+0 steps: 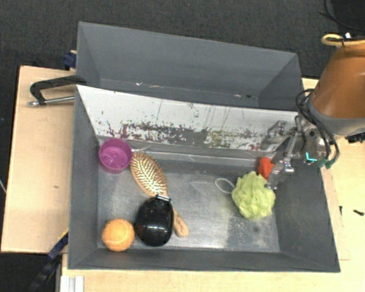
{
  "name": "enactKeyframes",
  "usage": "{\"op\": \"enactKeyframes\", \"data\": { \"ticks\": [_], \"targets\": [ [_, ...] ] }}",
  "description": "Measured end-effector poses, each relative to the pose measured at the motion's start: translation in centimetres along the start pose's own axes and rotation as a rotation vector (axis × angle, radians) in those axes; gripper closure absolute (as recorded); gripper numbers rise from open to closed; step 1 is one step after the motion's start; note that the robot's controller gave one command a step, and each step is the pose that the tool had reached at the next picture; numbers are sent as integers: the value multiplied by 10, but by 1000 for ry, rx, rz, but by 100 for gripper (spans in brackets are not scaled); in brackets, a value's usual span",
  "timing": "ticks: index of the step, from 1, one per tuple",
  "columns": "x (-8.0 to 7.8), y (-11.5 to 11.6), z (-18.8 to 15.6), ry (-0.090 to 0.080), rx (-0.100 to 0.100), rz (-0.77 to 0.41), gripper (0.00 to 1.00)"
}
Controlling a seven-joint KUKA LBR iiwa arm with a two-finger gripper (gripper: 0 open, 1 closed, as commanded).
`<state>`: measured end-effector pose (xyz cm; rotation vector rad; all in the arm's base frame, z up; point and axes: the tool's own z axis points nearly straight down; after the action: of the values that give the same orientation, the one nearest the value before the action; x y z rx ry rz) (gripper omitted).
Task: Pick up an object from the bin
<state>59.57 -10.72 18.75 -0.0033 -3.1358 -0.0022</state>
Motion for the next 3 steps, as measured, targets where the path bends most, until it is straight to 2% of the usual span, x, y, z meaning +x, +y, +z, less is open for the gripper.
{"op": "enactKeyframes", "data": {
  "ticks": [1, 2, 3],
  "targets": [
    [-2, 0, -5, -8, 1, -1, 0],
    [1, 40, 103, -26, 1, -606, 100],
    [1, 40, 103, -27, 1, -605, 100]
  ]
}}
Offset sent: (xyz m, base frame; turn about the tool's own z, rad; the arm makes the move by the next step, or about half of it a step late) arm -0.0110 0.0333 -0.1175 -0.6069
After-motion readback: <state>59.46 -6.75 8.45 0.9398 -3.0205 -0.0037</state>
